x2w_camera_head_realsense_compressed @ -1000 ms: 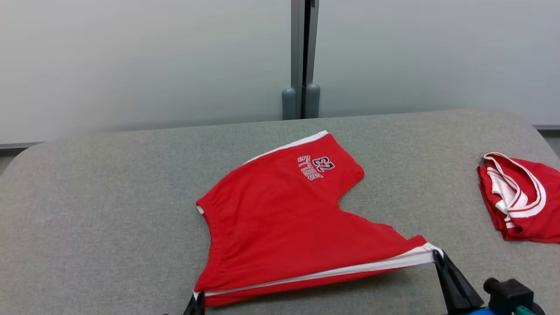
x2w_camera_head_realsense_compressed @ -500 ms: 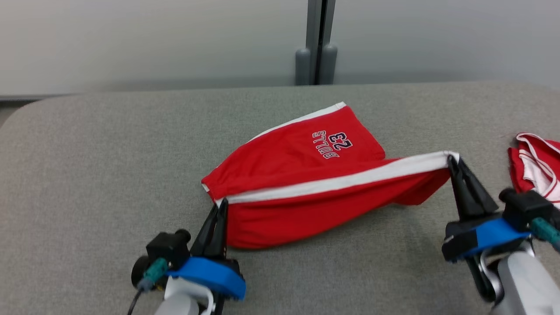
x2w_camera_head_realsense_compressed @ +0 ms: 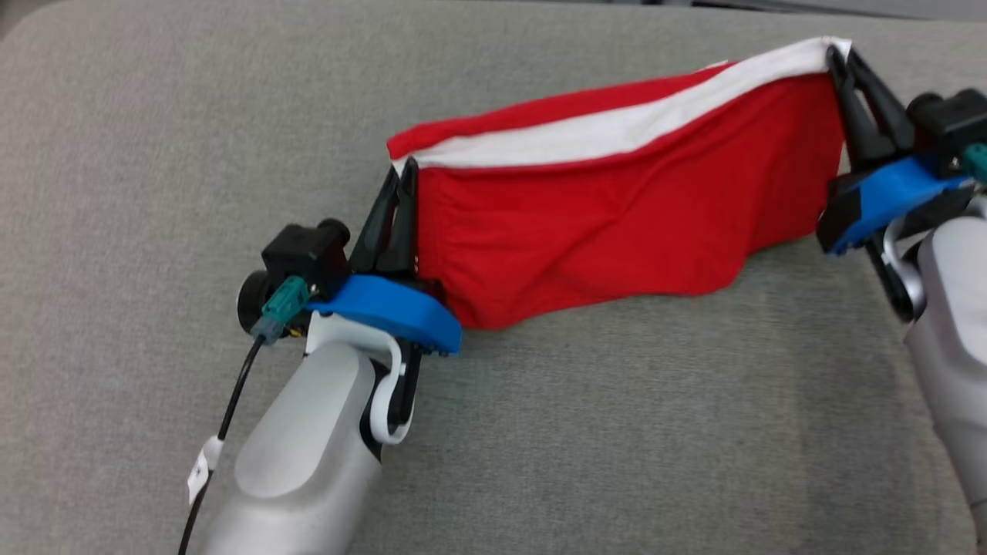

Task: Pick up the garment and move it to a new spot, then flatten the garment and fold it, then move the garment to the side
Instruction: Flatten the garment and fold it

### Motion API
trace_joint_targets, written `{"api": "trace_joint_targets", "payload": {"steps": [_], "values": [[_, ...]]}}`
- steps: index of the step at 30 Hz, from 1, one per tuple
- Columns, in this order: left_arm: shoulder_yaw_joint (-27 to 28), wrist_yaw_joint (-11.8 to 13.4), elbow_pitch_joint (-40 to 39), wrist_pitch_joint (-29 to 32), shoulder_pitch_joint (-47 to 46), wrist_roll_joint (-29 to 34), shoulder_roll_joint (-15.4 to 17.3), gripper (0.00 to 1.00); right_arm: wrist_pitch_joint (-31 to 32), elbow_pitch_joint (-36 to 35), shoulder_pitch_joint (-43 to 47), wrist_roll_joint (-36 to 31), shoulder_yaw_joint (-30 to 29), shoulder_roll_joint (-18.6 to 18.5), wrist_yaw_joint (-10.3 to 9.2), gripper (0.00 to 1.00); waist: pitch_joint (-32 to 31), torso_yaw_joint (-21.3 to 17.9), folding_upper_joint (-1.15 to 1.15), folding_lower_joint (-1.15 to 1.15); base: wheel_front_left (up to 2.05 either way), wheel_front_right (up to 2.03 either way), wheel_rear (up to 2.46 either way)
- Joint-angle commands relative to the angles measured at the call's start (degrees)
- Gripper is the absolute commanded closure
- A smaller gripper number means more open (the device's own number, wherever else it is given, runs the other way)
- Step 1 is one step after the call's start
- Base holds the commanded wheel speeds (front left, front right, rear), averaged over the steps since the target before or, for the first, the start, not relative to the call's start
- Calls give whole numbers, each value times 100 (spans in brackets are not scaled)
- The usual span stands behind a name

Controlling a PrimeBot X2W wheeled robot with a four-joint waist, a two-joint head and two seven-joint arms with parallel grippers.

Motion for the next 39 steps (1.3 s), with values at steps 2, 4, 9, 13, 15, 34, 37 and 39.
{"api": "trace_joint_targets", "payload": {"steps": [2, 4, 9, 13, 15, 34, 37, 39], "values": [[-67, 148, 81, -14, -276, -129, 0, 100, -28, 372, -430, -187, -17, -71, -2, 100, 381, 335, -2, -2, 0, 0, 0], [-158, 189, 123, -14, -425, -216, 0, 100, -28, 589, -626, -318, -49, -85, -2, 100, 479, 411, -2, -2, 0, 0, 0], [-401, 276, 216, -14, -589, -409, -1, 79, -27, 1197, -942, -555, -146, -13, -2, 68, 600, 518, -2, -2, 0, 0, 0], [-491, 365, 204, -14, -471, -487, 2, 0, -29, 1432, -1023, -633, -319, 121, -2, 0, 585, 497, -2, -2, 0, 0, 0], [-444, 389, 210, -14, -354, -433, 0, 0, -28, 1446, -917, -573, -465, 162, -2, 0, 536, 461, -2, -2, 0, 0, 0], [217, 456, -40, -14, 716, 150, 2, 0, 494, 2925, 199, 1203, 873, 650, 12, 100, -92, 273, -2, -2, 0, 0, 0], [270, 445, -25, -14, 782, 173, 1, 0, 351, 2832, 214, 1594, 1029, 481, 5, 100, -205, 247, -2, -2, 0, 0, 0], [280, 442, -15, -14, 801, 212, 2, 0, 282, 2816, 207, 1696, 1042, 417, -2, 100, -251, 236, -2, -2, 0, 0, 0]]}}
